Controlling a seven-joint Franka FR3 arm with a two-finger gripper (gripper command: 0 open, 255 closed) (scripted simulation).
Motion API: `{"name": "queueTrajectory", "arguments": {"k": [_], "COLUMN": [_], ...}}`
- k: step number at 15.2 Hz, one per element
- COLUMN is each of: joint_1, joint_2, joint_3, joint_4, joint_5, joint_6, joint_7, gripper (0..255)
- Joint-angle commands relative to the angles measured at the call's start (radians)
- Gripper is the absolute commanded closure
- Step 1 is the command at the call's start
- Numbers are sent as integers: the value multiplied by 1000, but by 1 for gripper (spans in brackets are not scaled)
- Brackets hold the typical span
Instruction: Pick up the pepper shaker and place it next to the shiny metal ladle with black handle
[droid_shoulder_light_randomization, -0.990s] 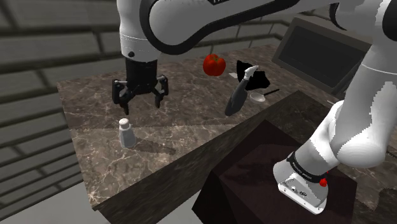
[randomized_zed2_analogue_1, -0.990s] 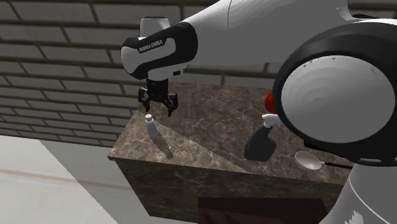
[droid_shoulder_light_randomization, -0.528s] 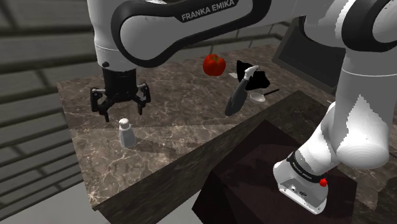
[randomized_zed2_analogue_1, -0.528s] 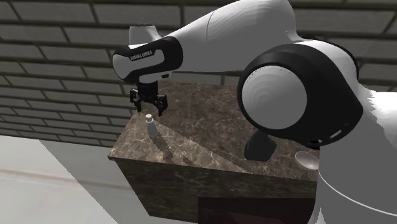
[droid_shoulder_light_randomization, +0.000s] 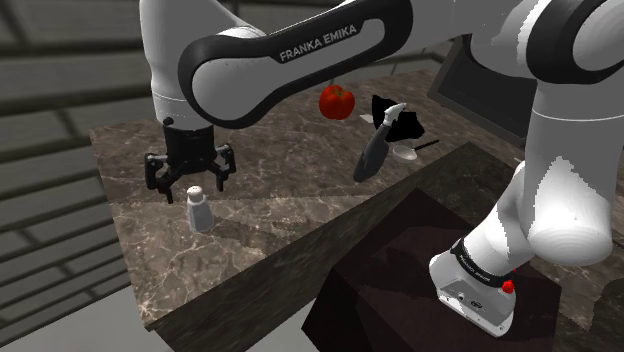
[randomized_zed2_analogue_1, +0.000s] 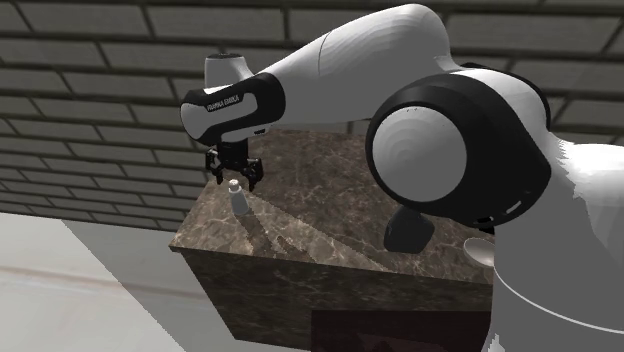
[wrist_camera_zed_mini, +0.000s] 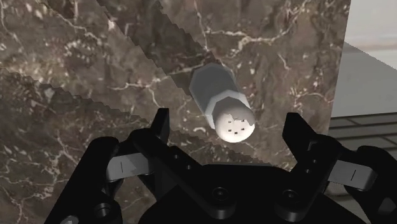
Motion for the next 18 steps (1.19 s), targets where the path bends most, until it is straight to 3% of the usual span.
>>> {"name": "queueTrajectory", "arguments": {"k": [1,4,5,14,18], "joint_1": [0,0,0,0,-2], "joint_2": [1,1,1,1,-19], "joint_3": [0,0,0,0,5], "joint_4": [1,0,0,1,26], "joint_5": [-1,0,0,-1,8], "joint_6": [1,1,1,1,-43], "joint_7": [0,0,0,0,-1], "gripper": [0,0,255,255,255]}}
